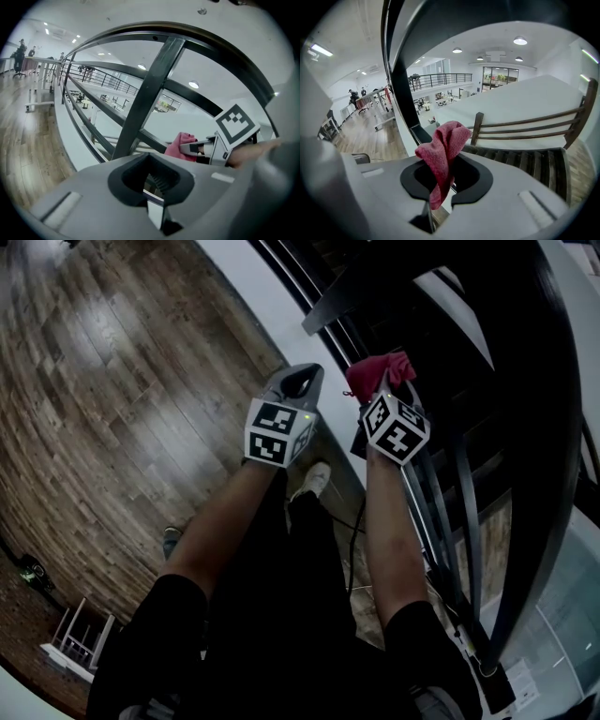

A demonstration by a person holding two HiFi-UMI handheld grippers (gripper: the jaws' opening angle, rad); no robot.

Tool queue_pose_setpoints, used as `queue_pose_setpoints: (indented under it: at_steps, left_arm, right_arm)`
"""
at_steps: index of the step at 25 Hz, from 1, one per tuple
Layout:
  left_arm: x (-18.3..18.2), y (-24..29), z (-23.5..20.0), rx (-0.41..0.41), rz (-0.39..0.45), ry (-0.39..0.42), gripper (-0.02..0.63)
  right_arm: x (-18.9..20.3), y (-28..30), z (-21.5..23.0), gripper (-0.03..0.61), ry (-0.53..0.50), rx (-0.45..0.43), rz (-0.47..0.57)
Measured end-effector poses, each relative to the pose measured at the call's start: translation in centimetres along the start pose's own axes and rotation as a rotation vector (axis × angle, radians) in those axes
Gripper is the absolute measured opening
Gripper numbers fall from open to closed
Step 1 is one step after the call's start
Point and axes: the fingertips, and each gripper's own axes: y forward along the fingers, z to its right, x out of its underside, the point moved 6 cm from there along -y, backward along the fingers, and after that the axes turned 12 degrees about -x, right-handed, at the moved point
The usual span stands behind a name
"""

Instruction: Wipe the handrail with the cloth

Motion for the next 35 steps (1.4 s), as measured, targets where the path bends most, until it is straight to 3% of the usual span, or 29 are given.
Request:
queue_pose_setpoints:
  at_steps: [8,17,21,28,35]
  left_arm:
    - [2.9,-1.3,2.4,-0.010,-0.016,0.021,-0.002]
    - [4.6,-2.5,5.8,-0.021,-0.030,0.025,-0.002]
    - [5.0,-3.2,7.7,-0.015,-0.032,0.041,-0.002]
    - [5.8,-3.7,10.6,0.003,-0.042,0.152,-0.002]
    - [6.5,-3.8,12.4,0.030,-0.071,0.123,-0.002]
  right_arm:
    - [2.2,-2.0,2.1,0.051,-0.009,-0.007,0.036]
    - [5.3,-5.4,6.3,0.051,0.088,-0.004,0.028]
    - [6.4,-7.0,7.4,0.051,0.067,0.001,0.025]
    - [8.2,-9.2,10.0,0.052,0.142,-0.042,0.047]
    - [9.9,-11.1,10.8,0.052,0.065,0.048,0.008]
